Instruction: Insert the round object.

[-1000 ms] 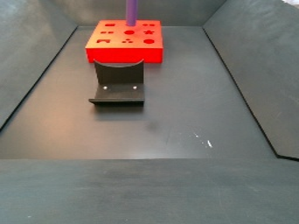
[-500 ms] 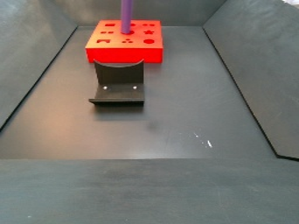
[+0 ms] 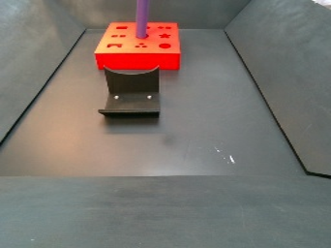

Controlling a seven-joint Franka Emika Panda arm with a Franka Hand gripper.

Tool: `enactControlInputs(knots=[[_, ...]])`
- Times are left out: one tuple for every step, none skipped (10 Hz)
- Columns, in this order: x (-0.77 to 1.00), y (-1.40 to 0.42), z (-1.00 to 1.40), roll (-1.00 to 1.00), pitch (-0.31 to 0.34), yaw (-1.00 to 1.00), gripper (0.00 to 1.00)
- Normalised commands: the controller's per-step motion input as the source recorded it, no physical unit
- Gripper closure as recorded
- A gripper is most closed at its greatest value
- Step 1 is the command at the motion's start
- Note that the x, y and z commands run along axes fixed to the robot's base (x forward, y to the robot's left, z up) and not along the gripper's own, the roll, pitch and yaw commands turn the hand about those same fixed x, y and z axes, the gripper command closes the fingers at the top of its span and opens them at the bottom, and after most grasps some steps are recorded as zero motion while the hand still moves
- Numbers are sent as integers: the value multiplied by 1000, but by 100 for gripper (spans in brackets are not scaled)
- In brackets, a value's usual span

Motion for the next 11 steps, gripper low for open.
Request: enactControlInputs(knots=[[86, -11, 0, 223, 323, -271, 100], [174, -3, 0, 191, 373, -349, 100], [109, -6, 0, 186, 379, -377, 100], [66, -34, 0, 187, 371, -383, 100], [94, -37, 0, 200, 376, -386, 100], [223, -97, 0, 179, 333, -346, 100], [186, -71, 0, 110, 133, -203, 100], [146, -26, 0, 14, 84, -60, 100], [300, -57, -54, 11, 133, -103, 100], [366, -111, -377, 29, 126, -240, 100], [254, -29, -634, -17, 91, -209, 100]])
